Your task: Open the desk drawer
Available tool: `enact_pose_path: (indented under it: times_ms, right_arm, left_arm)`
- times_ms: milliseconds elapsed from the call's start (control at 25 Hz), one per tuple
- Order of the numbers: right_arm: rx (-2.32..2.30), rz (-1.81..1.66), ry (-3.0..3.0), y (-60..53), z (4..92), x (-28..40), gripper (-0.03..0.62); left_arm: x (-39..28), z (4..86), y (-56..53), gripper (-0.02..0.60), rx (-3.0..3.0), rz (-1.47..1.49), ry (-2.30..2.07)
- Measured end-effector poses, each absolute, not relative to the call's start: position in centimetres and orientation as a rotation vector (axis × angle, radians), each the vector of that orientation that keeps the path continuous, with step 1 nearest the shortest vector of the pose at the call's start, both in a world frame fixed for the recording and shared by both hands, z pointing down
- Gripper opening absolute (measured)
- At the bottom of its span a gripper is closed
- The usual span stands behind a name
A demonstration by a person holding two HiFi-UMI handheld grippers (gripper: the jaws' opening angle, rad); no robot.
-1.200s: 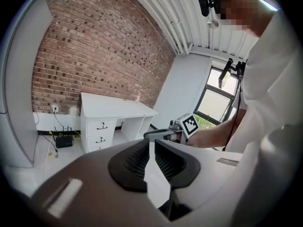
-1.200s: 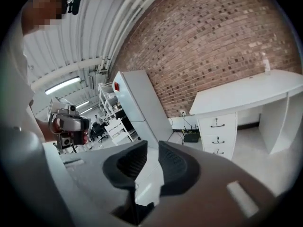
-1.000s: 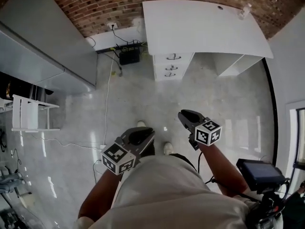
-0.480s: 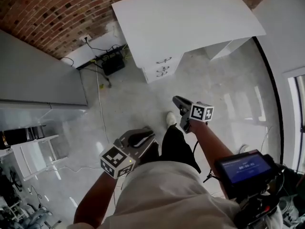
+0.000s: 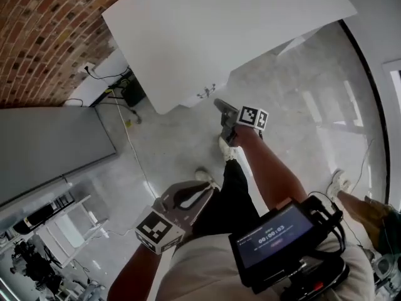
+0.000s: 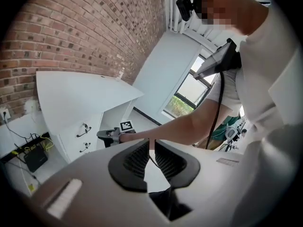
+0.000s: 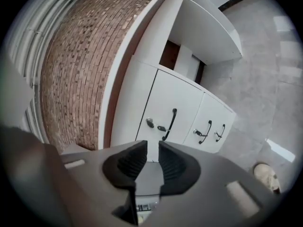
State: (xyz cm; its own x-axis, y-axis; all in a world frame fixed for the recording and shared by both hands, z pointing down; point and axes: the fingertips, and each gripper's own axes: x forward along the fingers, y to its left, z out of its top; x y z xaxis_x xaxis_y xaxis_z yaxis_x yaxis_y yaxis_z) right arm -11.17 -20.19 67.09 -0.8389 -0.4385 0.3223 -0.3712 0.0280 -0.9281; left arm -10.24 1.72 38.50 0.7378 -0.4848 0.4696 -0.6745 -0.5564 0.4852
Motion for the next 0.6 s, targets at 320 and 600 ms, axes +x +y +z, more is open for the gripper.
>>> enact_pose_path:
  times_ms: [320,600]
  right_arm:
    - [-0.874,-1.986,2.074,-26.8,73.7,-13.3,0.070]
    - [-0.809,-1.984,1.961,-29.5,76.8,-15.0,0.097]
  left_arm:
    - [-8.2,41.7,-4.2,0.041,2.293,0.400,-0.778]
    - [-8.5,44.6,-4.8,0.041,2.251,0.435,-0.758]
